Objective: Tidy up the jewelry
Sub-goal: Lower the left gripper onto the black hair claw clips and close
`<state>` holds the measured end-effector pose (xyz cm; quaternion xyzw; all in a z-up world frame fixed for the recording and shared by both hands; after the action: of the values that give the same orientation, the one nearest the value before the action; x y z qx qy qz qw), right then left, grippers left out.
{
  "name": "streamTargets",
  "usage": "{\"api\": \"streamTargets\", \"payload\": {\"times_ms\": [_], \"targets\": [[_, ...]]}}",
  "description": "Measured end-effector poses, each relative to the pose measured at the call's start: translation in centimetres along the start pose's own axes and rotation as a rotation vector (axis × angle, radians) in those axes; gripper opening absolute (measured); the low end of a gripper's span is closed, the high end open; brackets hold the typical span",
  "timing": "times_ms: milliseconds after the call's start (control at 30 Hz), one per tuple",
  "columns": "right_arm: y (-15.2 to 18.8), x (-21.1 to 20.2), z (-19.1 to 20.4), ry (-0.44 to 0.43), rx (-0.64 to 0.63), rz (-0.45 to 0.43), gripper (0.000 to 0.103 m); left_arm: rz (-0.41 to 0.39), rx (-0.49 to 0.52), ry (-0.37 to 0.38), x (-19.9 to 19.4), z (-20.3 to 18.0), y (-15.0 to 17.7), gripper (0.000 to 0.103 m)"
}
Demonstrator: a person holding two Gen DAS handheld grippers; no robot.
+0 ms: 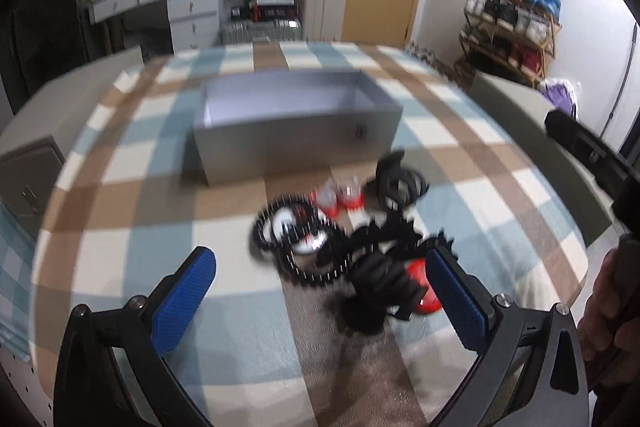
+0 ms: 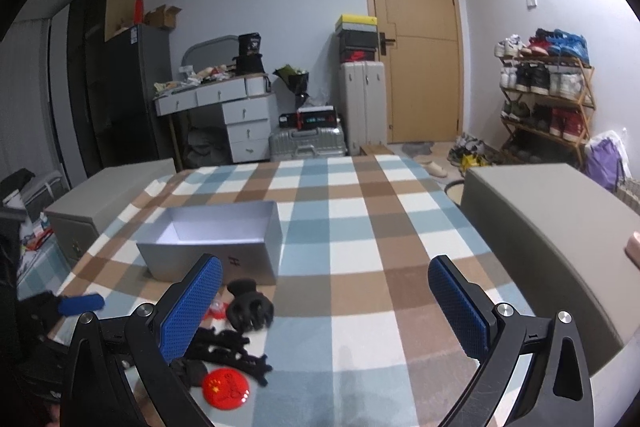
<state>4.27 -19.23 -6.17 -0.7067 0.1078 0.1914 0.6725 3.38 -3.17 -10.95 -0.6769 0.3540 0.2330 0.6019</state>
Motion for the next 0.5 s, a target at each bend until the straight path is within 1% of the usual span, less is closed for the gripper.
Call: {"api": "streamTargets", "payload": {"times_ms": [133,367,467,500], "targets": [[0.7,0.3,0.0,-0.002,-0.002,0.016,0.103,0.057,0.019,0.049,0.5,-0.5,1.1,0.102],[1.6,0.8,0.0,-0.012,0.006,0.039,0.103,0.073,0.055,0.067,0.6,-0.8,1.4,0.102],[1.9,1.0,-0.1,-0.014,0.008,0.046,0.103,0.067,0.067,0.07,1.0,-0.7,1.3,0.092],[1.9,1.0,-0.1,-0.014,0.01,0.047,0.103,0.068,0.066,0.071,1.2,-0.6,1.3,0.086]]}}
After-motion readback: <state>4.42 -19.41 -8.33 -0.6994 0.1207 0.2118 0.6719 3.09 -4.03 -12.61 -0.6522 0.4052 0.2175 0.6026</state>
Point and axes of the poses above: each gripper's, at about its wrist camera, not at the fingertips, and x roughly the way its jaws point, z to its left, y to its underside, the point moved 4 cm from there along x, roughly the way its jaws point, and after that the axes turned 5 degrees about -x, right-handed, at the moved point
